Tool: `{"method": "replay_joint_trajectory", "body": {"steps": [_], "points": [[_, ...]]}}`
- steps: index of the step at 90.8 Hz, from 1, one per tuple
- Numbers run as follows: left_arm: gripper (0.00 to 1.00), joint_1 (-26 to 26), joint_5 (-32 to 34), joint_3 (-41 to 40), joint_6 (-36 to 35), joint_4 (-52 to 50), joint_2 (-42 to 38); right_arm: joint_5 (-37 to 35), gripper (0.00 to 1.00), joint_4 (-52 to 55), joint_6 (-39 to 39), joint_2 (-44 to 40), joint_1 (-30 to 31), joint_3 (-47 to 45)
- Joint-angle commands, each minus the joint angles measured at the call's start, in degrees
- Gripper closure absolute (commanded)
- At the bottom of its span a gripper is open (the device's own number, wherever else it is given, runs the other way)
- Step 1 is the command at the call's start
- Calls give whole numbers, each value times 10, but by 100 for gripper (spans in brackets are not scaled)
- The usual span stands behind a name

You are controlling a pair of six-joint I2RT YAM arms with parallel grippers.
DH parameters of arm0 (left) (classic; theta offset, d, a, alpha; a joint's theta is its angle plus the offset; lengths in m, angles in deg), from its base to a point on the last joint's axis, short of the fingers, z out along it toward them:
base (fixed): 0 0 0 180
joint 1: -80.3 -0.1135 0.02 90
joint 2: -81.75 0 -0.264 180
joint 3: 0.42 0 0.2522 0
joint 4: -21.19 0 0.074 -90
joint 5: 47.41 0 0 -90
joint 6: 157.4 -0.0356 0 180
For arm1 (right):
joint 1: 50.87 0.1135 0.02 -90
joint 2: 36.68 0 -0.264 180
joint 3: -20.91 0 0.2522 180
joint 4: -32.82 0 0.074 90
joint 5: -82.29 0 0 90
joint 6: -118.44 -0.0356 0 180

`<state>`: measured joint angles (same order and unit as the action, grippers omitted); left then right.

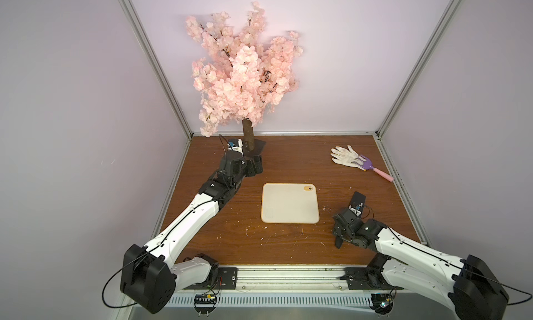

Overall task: Align the knife with the edge of the cutting board
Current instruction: Pick up the knife at the center of the board.

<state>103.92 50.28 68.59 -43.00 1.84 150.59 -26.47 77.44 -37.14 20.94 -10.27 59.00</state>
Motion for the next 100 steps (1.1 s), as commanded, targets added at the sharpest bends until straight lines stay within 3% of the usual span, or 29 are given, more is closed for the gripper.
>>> {"method": "replay_joint_trajectory", "body": {"steps": [1, 42, 100], "points": [[1, -12, -7, 3, 3, -10, -5, -31, 39, -12, -3, 18, 3, 26], [1, -21, -25, 4, 5, -9, 2, -62, 46, -9, 3, 80, -1, 55], [0, -26, -32, 6, 7, -11, 4, -29, 46, -34, 33, 118, -32, 49]]}}
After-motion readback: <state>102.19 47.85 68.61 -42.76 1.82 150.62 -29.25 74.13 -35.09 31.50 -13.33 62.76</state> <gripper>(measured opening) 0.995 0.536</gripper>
